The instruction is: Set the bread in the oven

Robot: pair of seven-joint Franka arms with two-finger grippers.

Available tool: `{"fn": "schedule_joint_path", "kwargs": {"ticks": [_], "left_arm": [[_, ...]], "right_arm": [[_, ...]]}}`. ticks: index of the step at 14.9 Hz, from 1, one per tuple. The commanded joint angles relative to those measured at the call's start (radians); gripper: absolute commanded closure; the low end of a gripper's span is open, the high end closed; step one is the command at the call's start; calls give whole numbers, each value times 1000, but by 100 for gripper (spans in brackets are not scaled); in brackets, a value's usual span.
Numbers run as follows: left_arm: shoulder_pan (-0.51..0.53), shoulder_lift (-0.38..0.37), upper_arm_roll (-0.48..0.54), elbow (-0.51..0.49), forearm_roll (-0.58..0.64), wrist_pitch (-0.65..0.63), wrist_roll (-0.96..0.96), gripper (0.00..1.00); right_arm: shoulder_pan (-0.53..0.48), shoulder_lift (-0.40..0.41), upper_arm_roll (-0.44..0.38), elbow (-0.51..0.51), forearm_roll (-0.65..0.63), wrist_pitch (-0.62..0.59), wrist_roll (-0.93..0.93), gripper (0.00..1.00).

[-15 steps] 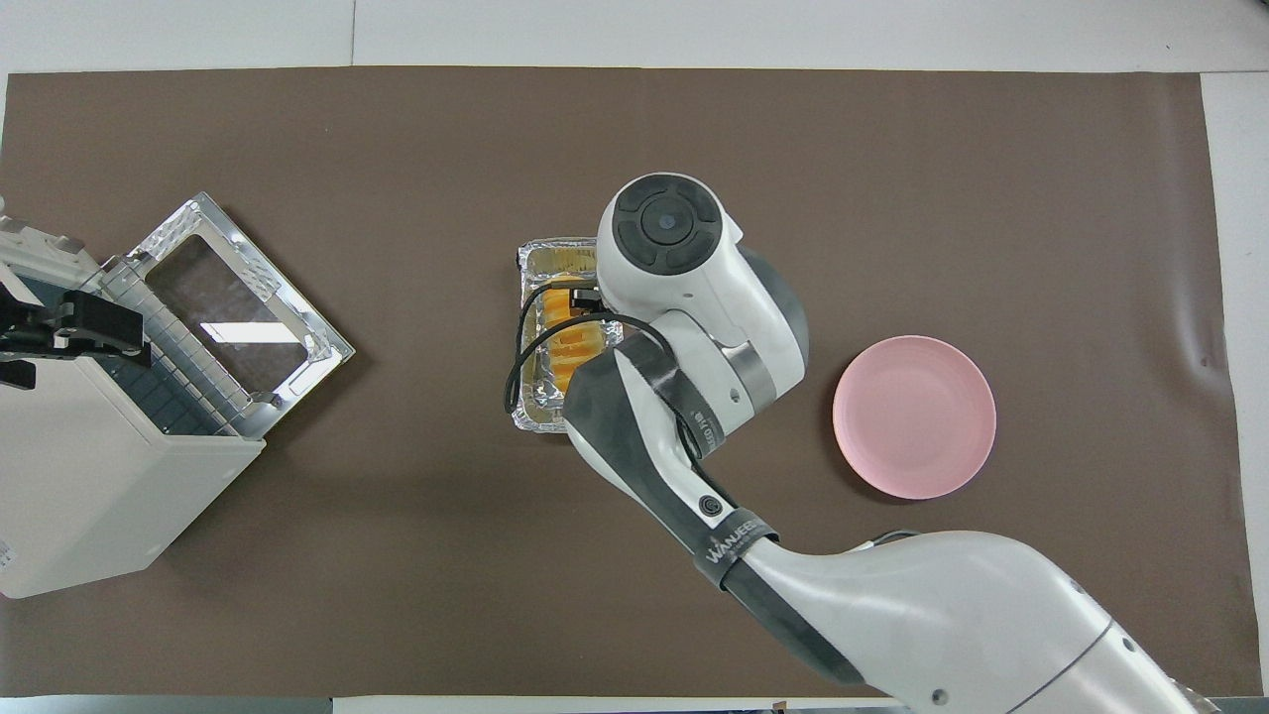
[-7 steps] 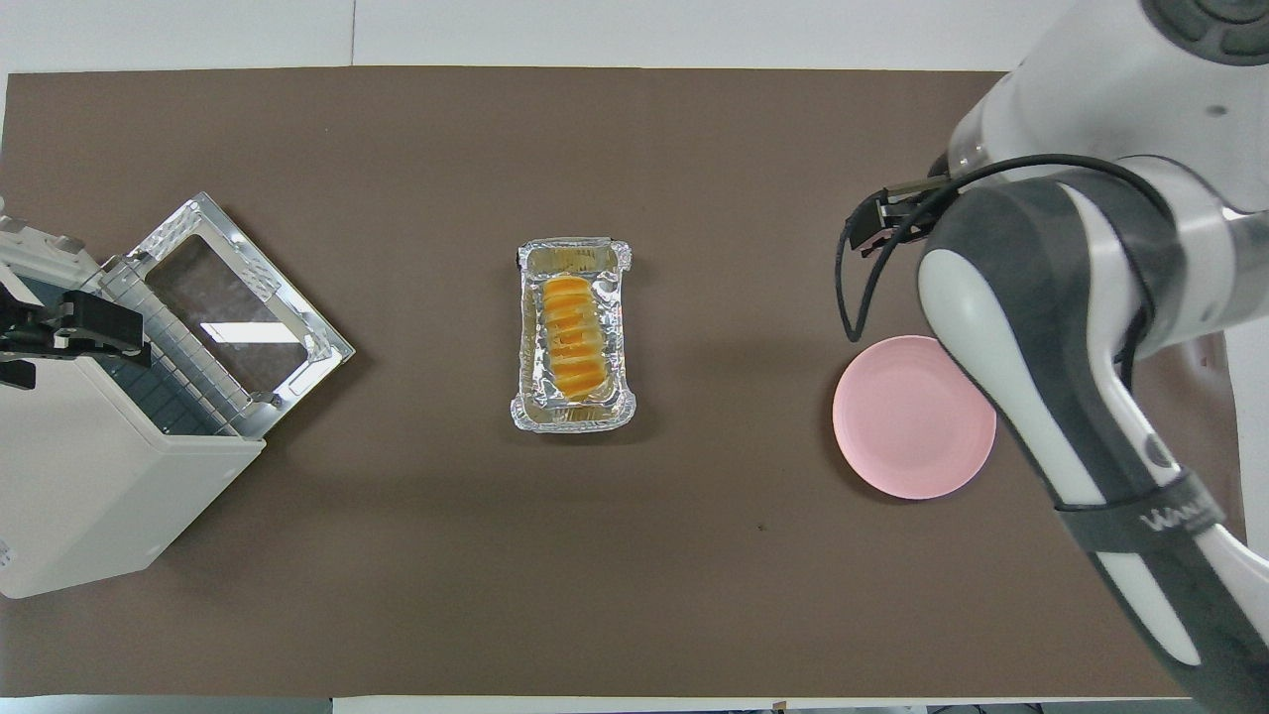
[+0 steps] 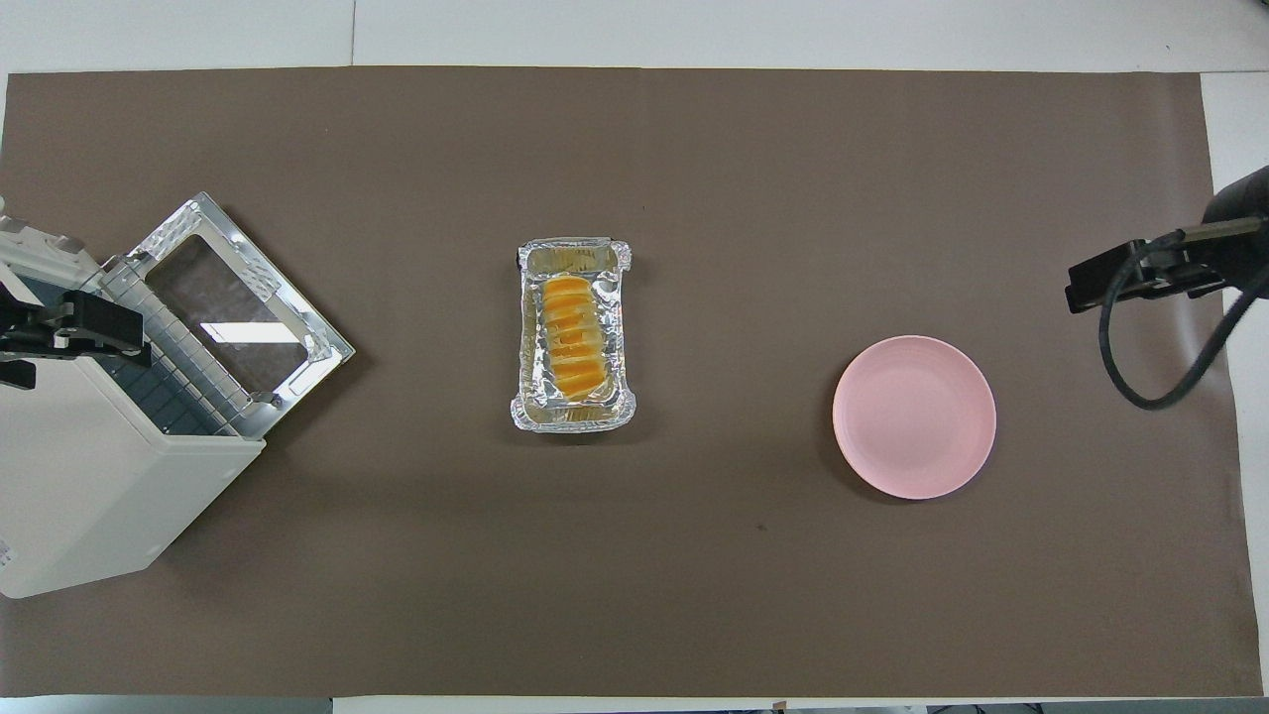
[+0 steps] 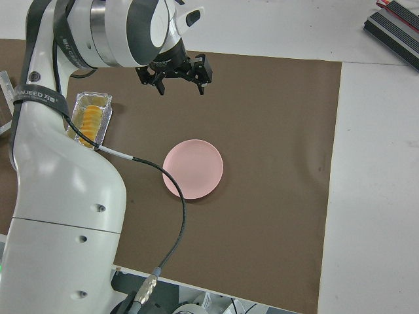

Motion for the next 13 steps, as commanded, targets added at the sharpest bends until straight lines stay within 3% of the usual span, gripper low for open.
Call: {"fn": "schedule_joint_path", "kwargs": {"ticks": [1, 4, 8, 9, 13], "left_arm": [[15, -23, -6, -16, -11, -10, 9, 0], [0, -32, -17, -18, -12, -2, 11, 0], [-131, -28, -38, -48, -14, 209, -54, 0], [-171, -3, -40, -38, -23, 244, -107, 0], [-321, 228, -37, 138, -86, 280, -262, 0]], "right_arm": [[-38, -73, 15, -63, 15, -21, -30, 0], [-38, -108, 15, -78, 22, -44, -22, 0], [-55, -118, 15, -86, 35, -44, -19, 0], [-59, -119, 15, -87, 40, -39, -19, 0], [-62, -119, 15, -87, 38, -32, 2, 0]]}}
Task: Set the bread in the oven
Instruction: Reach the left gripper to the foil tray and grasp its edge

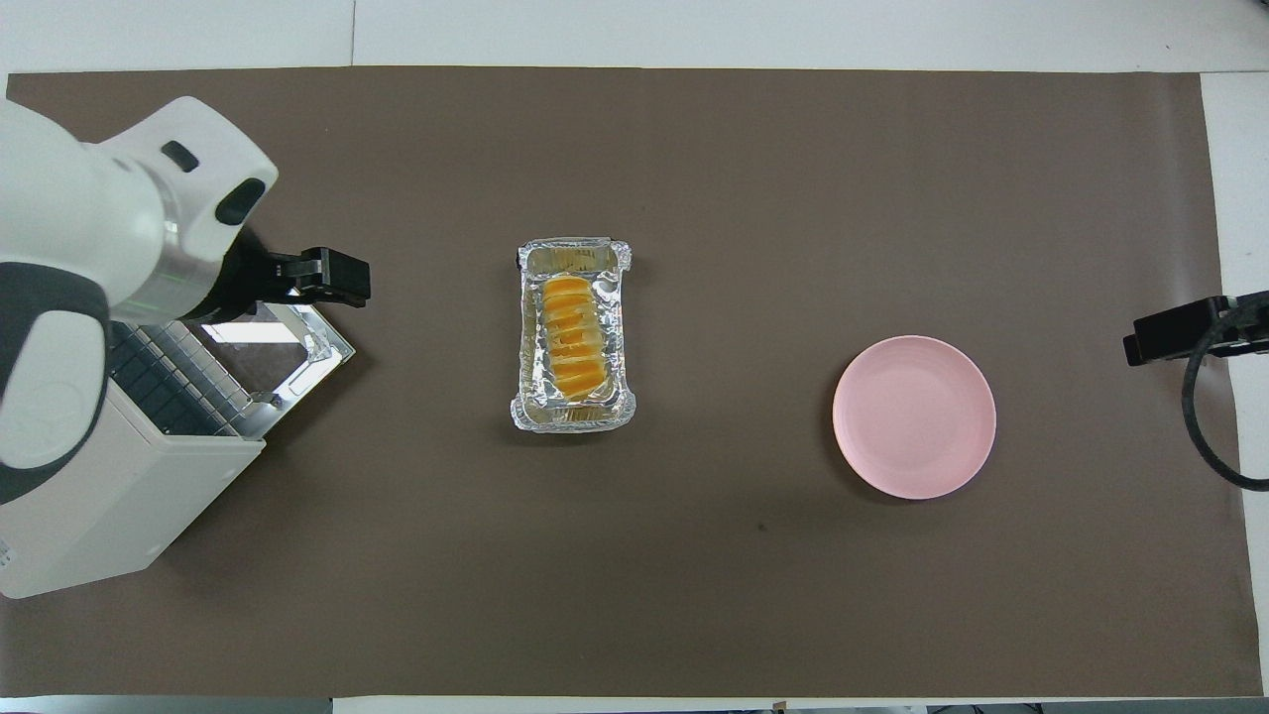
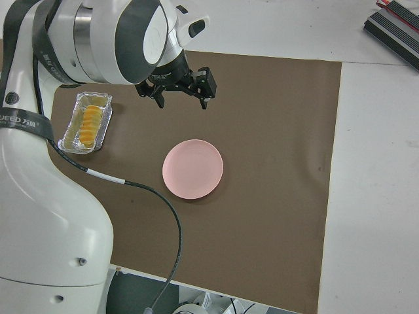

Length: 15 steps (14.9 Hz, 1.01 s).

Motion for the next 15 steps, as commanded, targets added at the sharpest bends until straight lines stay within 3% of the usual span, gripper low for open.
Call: {"fn": "schedule_joint_path", "kwargs": {"ticks": [1, 2, 3, 6, 9, 12, 14, 15], "left_arm": [[-120, 249, 21, 230, -21, 9, -165, 0], [-150, 345, 23, 331, -21, 12, -228, 0], [-162, 393, 23, 370, -23, 29, -263, 0], [-207, 418, 21, 312, -21, 205, -331, 0], [-291, 508, 29, 320, -5, 219, -420, 0], [-306, 513, 28, 280, -15, 274, -461, 0], [-328, 494, 28, 220, -14, 276, -468, 6], [-328, 478, 28, 185, -14, 278, -468, 15]], "right_arm": [[-20, -23, 12, -26, 18, 15, 12, 0], [-21, -24, 12, -29, 18, 3, 10, 0], [-21, -24, 12, -27, 18, -6, 10, 0], [-20, -24, 12, -27, 18, -8, 9, 0], [-21, -24, 12, -27, 18, -8, 9, 0], [-20, -24, 12, -27, 18, -8, 9, 0], [-20, -24, 12, -27, 18, -8, 9, 0], [-20, -24, 12, -27, 18, -8, 9, 0]]}}
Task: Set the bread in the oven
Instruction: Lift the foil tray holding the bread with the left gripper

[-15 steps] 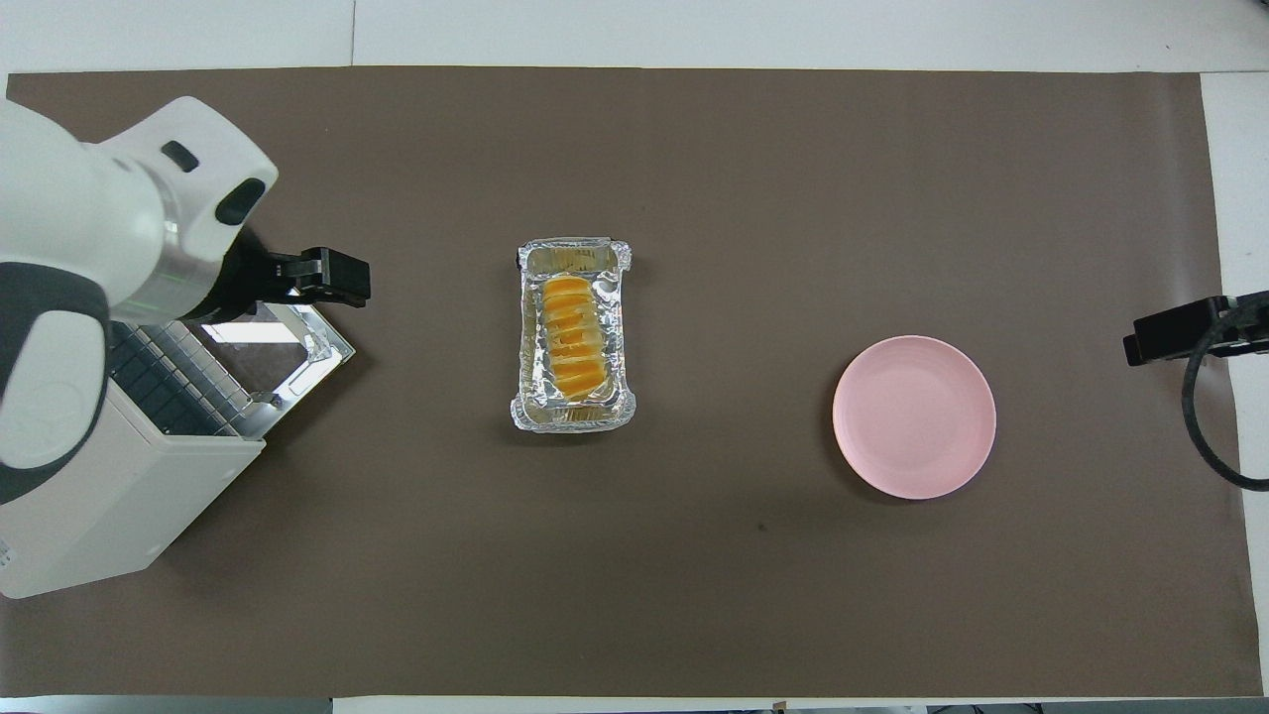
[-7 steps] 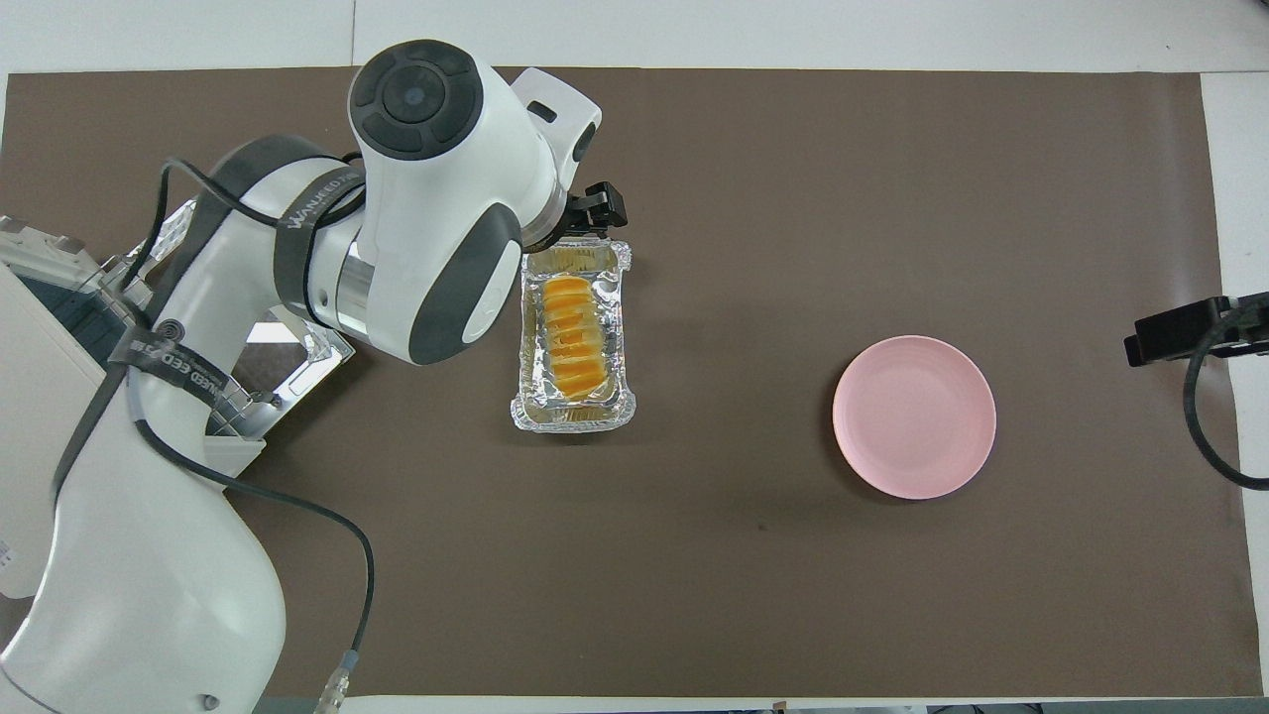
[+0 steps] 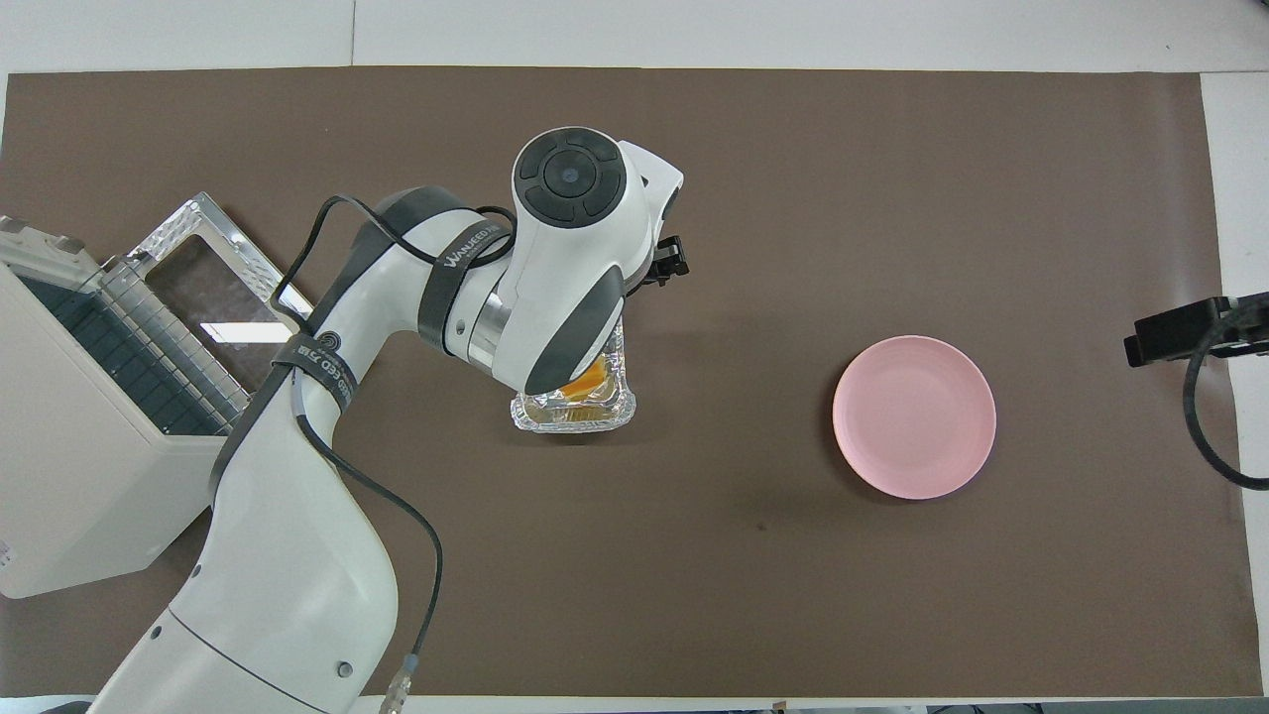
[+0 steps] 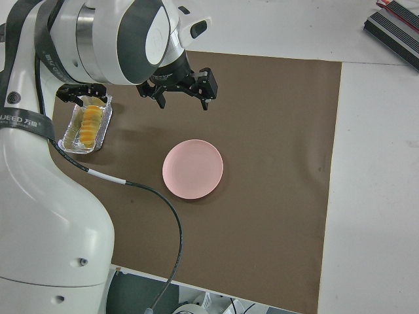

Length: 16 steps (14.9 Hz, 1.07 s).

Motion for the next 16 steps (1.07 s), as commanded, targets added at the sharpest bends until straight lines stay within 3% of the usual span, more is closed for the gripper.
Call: {"fn": "schedule_joint_path", "kwargs": {"ticks": [1, 5, 13, 16], "left_arm": [[-22, -56, 19, -124, -6, 42, -14, 23], [-42, -90, 18, -210, -6, 91, -13, 42], [-85, -123, 16, -292, -6, 119, -17, 43], [-93, -120, 16, -322, -6, 151, -28, 48]], "right_arm": [[-19, -24, 12, -26, 18, -5, 7, 0], [-19, -24, 12, -26, 18, -5, 7, 0], [-19, -24, 12, -26, 18, -5, 7, 0], [-19, -24, 12, -26, 18, -5, 7, 0]]}}
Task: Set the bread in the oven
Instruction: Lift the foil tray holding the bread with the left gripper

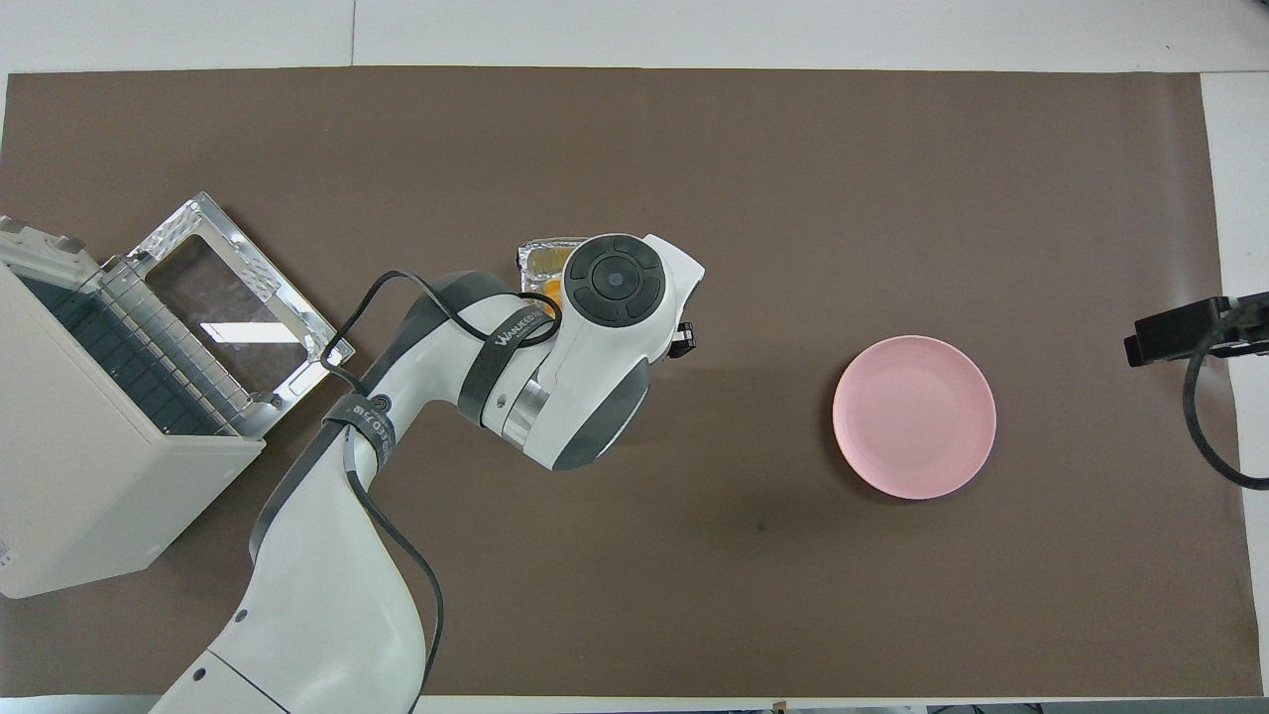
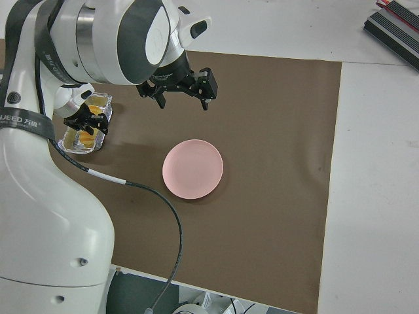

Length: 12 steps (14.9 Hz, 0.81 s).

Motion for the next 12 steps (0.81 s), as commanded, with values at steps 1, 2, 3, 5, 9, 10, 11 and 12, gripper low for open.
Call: {"fn": "schedule_joint_path", "kwargs": {"ticks": [1, 2, 3, 5, 9, 10, 11, 12], "left_arm": [[-25, -38, 18, -97, -6, 82, -28, 48], [-27, -38, 20, -109, -6, 96, -28, 49], [-26, -38, 20, -109, -6, 94, -28, 52], [-16, -38, 20, -109, -6, 94, -28, 67], [-12, -38, 21, -118, -6, 93, -37, 93], [-10, -39, 21, -120, -6, 93, -52, 100], [-7, -39, 21, -120, -8, 90, -63, 100], [0, -39, 20, -120, -8, 79, -75, 100]], "right_arm": [[-19, -24, 12, -26, 18, -5, 7, 0], [-21, -24, 12, -26, 18, -5, 7, 0], [-19, -24, 12, -26, 18, -5, 7, 0], [-19, -24, 12, -26, 18, -5, 7, 0], [-21, -24, 12, -26, 18, -5, 7, 0], [-19, -24, 12, -26, 18, -5, 7, 0], [-19, -24, 12, -26, 18, -5, 7, 0], [-19, -25, 12, -26, 18, -5, 7, 0]]}}
